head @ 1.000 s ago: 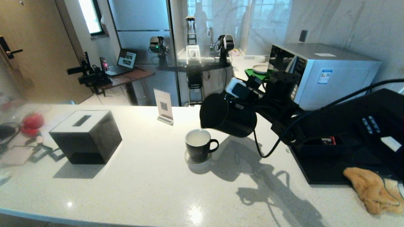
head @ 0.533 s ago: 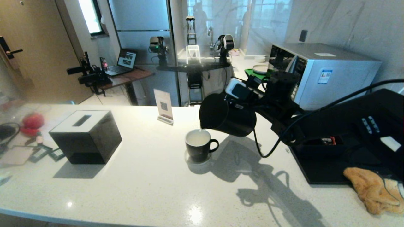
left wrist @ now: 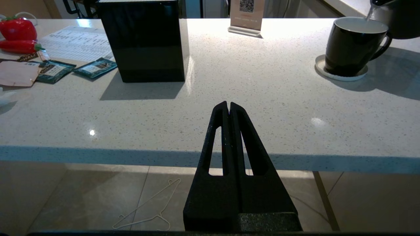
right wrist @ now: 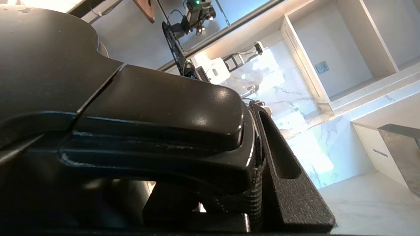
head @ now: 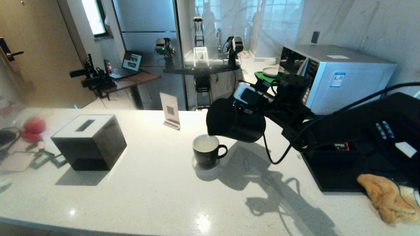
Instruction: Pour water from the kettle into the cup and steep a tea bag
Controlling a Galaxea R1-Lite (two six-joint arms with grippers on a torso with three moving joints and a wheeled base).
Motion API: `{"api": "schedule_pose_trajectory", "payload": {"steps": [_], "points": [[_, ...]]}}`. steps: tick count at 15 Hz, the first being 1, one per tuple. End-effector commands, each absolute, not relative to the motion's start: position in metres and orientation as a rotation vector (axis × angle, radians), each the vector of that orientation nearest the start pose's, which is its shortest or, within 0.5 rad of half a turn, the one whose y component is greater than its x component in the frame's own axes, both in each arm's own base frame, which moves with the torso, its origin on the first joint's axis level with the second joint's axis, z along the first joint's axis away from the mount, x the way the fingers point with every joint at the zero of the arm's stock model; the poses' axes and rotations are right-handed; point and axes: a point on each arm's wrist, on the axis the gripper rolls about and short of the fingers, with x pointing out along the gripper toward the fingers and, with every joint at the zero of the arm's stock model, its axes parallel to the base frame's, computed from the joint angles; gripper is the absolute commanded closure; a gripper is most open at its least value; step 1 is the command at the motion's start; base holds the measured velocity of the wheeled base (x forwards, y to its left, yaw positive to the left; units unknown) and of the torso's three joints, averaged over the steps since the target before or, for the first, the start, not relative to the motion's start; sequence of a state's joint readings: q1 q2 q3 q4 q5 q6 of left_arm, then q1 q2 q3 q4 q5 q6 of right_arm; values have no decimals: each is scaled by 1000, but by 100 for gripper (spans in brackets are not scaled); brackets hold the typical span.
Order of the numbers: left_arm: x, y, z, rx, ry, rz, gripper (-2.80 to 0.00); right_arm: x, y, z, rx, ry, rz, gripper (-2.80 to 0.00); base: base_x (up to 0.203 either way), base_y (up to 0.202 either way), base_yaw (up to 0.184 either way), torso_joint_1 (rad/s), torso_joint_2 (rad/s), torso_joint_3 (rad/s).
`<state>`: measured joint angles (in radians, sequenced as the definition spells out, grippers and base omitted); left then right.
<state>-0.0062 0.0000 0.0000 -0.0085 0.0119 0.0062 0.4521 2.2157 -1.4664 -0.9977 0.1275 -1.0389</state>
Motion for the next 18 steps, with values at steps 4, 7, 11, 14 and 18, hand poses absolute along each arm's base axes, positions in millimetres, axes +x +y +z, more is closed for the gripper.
{"api": "schedule_pose_trajectory", "payload": {"steps": [4,7,11,14,18], "points": [[-23,0,76,6,-8,6,0,411,204,202,-979,-550,402,0,0,0,0,0,0,0],[-23,0,76,6,-8,6,0,411,204,202,-989,-566,412,0,0,0,0,0,0,0],[-23,0,76,6,-8,6,0,411,204,202,-992,-572,418,0,0,0,0,0,0,0],[-23,0,76,6,-8,6,0,412,205,200,-993,-574,428,0,0,0,0,0,0,0],[-23,0,76,6,-8,8,0,412,205,199,-994,-573,429,0,0,0,0,0,0,0]]}}
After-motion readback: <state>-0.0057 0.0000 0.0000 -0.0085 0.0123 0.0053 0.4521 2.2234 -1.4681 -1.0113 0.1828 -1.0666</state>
